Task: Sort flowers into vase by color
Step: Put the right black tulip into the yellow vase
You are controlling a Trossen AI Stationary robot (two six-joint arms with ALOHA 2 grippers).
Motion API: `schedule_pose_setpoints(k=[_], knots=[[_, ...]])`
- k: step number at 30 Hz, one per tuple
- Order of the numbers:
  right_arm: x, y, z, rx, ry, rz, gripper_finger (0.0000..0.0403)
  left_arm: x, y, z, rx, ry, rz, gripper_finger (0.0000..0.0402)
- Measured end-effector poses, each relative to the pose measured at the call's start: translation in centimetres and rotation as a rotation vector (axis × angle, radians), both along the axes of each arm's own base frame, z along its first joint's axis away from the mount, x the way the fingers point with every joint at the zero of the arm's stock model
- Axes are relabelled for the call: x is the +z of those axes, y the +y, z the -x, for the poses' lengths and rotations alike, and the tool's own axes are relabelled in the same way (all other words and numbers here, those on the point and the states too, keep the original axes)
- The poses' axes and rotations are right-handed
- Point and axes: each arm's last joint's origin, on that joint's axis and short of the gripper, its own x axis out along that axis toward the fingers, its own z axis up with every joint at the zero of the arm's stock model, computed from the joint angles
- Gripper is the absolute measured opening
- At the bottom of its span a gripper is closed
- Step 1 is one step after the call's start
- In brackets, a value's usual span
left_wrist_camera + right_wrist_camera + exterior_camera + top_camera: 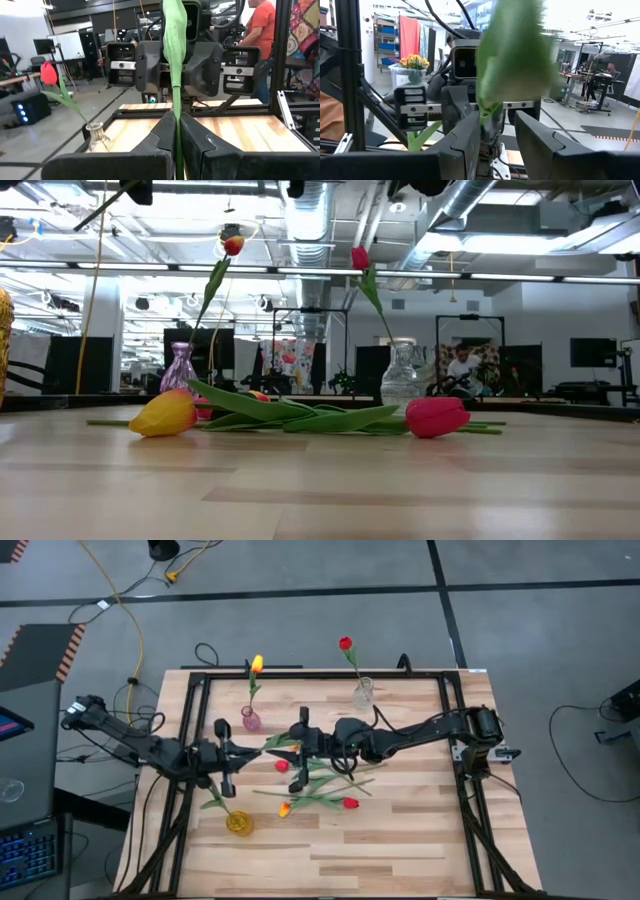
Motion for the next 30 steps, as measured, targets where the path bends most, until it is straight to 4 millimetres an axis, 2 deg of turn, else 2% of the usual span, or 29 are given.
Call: schedule_pose_setpoints(k=[10,18,30], knots=[[0.1,0.6,0.1,0.013,-0.006,0.000,0.0150,-0.3,-0.4,-1.0,0.004,0.003,-0.027,0.0000],[0.1,0.6,0.1,0.024,-0.006,0.002,0.0144,-0.5,-0.1,-1.3,0.033,0.015,-0.030,0.0000],[0.1,0.6,0.1,0.027,-0.006,0.002,0.0061,-0.5,-0.1,-1.3,0.032,0.017,-0.030,0.0000]])
